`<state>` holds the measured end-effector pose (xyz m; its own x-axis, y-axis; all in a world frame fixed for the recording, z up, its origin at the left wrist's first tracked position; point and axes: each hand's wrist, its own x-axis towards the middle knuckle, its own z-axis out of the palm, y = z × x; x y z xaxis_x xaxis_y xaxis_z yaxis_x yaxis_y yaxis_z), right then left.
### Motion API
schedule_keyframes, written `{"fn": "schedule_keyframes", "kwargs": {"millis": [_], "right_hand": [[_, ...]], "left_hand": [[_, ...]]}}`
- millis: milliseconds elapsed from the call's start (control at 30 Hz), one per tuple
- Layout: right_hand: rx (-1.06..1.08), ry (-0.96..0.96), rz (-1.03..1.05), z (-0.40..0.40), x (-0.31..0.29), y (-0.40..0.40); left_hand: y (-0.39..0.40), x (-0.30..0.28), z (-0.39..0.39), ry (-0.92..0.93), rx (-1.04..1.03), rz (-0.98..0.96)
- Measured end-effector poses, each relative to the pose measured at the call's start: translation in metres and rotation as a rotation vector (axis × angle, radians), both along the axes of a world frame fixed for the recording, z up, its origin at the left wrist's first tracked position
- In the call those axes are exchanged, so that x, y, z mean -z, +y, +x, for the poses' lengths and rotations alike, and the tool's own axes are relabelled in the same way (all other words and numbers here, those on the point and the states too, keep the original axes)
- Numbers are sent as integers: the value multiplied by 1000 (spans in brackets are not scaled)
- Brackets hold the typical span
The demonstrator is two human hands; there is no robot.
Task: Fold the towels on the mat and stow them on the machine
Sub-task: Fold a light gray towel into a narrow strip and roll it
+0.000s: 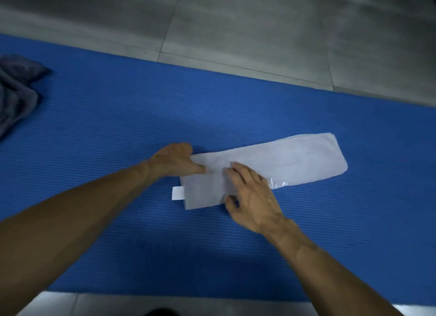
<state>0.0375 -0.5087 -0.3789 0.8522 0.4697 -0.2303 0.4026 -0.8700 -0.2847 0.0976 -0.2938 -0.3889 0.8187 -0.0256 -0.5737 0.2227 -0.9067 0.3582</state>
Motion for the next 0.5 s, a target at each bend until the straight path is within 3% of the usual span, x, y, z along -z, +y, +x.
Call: {"fn": "schedule_keyframes", "kwargs": {"millis": [100, 200, 333, 433, 500], "right_hand": [[-3, -12, 44, -10, 3, 11], [13, -38, 103, -15, 2, 22], [79, -90, 195, -21, 1, 44], [274, -114, 458, -20, -8, 54], [480, 46, 722, -13, -22, 49]], "left_hand": [[6, -5, 2, 49, -69, -240], [5, -13, -1, 127, -274, -531], [-2, -20, -5, 283, -547, -736], [1, -31, -1, 349, -603, -815], [2, -38, 5, 294, -550, -768]]}}
